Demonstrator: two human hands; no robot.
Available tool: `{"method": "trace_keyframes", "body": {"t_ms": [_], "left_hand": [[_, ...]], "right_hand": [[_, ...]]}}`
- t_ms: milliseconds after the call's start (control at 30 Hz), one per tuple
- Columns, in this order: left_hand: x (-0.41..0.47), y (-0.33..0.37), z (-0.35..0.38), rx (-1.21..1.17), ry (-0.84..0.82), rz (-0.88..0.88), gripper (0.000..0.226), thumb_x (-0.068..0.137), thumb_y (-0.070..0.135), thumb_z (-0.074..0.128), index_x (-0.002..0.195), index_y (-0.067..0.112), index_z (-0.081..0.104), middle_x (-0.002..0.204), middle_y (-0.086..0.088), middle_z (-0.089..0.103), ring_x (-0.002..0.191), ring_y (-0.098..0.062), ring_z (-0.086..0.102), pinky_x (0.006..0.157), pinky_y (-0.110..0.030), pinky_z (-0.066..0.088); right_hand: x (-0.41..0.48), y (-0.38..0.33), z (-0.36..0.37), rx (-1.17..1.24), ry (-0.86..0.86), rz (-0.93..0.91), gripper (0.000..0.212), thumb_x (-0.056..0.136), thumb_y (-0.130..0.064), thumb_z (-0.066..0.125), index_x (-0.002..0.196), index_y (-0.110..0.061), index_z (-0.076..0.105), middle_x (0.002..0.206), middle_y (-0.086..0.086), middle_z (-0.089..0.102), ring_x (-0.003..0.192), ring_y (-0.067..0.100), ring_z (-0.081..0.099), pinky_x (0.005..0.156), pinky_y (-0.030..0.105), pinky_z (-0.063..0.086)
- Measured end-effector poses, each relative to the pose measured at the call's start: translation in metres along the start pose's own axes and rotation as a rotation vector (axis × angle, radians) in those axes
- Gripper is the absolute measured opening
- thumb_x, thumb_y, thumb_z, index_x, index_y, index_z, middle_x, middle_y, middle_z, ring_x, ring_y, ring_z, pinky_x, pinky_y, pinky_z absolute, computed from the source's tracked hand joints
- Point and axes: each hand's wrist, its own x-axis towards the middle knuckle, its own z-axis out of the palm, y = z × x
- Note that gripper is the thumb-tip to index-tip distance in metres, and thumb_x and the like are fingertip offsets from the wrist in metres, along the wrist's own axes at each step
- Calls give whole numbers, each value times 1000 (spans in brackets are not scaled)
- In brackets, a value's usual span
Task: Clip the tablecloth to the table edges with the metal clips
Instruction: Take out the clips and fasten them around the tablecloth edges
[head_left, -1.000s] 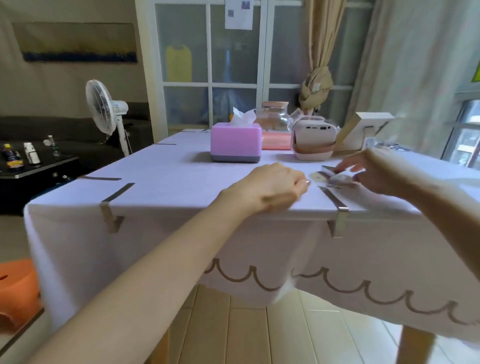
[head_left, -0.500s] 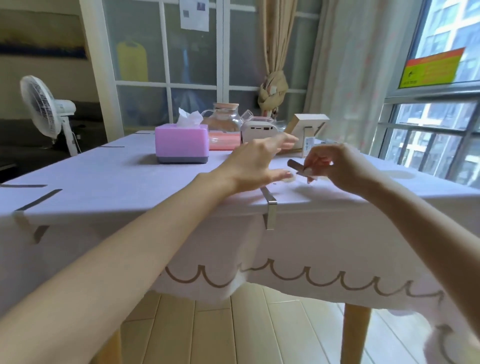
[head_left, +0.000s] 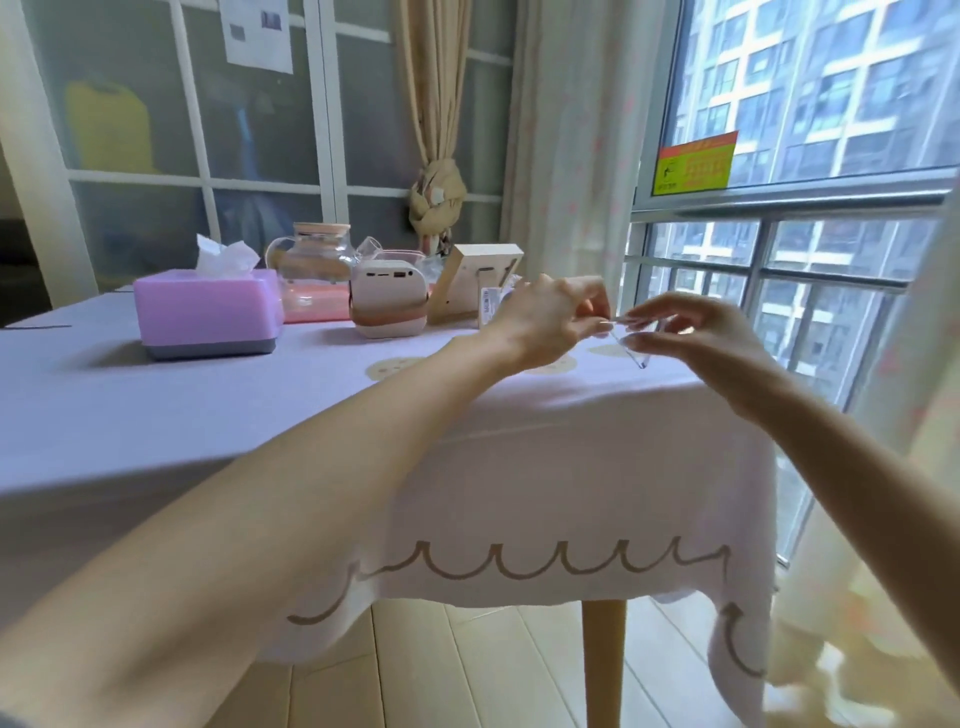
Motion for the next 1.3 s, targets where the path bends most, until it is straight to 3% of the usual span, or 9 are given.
{"method": "trace_keyframes", "body": {"t_ms": [233, 467, 567, 667, 800, 967, 1133, 1200, 1300], "left_hand": [[23, 19, 56, -10, -173, 13, 15, 93, 32, 54, 105, 22, 55, 104, -6, 67, 95, -28, 58, 77, -35, 43], [24, 19, 62, -4, -123, 75, 16, 92, 33, 55, 105, 24, 56, 83, -2, 59, 79, -23, 50, 67, -30, 33], [22, 21, 61, -64, -138, 94, 14, 93, 33, 54, 103, 23, 57, 80, 0, 56, 77, -22, 50, 67, -31, 36], [21, 22, 60, -79, -144, 118, 16, 95, 32, 49, 100, 19, 57, 84, -3, 61, 77, -25, 52, 69, -33, 39], [21, 23, 61, -50, -121, 161, 14, 94, 27, 51, 100, 15, 57, 90, -10, 68, 82, -32, 59, 75, -39, 48], [21, 23, 65, 39, 21, 290, 13, 92, 20, 54, 98, 9, 59, 79, -16, 67, 71, -35, 60, 64, -39, 48], [28, 40, 76, 185, 161, 378, 6, 86, 11, 58, 88, 6, 61, 57, -16, 60, 48, -34, 52, 49, -30, 33], [32, 44, 81, 204, 179, 367, 6, 85, 11, 57, 87, 8, 61, 58, -15, 61, 48, -33, 54, 50, -29, 32], [32, 46, 84, 210, 210, 402, 2, 80, 8, 60, 82, 8, 60, 53, -8, 58, 43, -30, 49, 48, -26, 30]], "right_hand": [[-16, 41, -23, 141, 166, 112, 7, 79, -14, 72, 82, -9, 69, 76, 8, 69, 63, 5, 61, 68, 18, 47], [-34, 55, -17, 204, 259, 5, 7, 80, -11, 71, 84, -14, 67, 79, -5, 68, 60, 10, 58, 50, 17, 46], [-42, 54, -10, 464, 266, 7, 19, 72, -4, 74, 90, -9, 67, 81, -2, 69, 73, 15, 66, 64, 24, 56], [-47, 56, -6, 703, 217, 23, 36, 55, -23, 84, 88, -13, 73, 84, 5, 72, 87, 22, 67, 87, 32, 54], [-53, 61, 0, 663, 225, -20, 41, 57, -42, 84, 88, -17, 75, 90, 8, 73, 96, 30, 66, 100, 46, 47], [-60, 65, 4, 474, 286, -127, 22, 78, -37, 71, 93, -21, 73, 94, 4, 72, 97, 36, 64, 95, 60, 45], [-63, 75, 0, 487, 391, -92, 13, 87, -6, 60, 89, -14, 71, 91, -6, 73, 92, 15, 66, 90, 38, 50], [-63, 81, -5, 492, 412, -79, 21, 88, -4, 59, 87, -20, 72, 92, -7, 73, 92, 10, 66, 87, 28, 49], [-65, 88, -7, 495, 390, -89, 23, 87, -8, 59, 86, -26, 74, 96, -3, 73, 99, 15, 66, 90, 30, 49]]}}
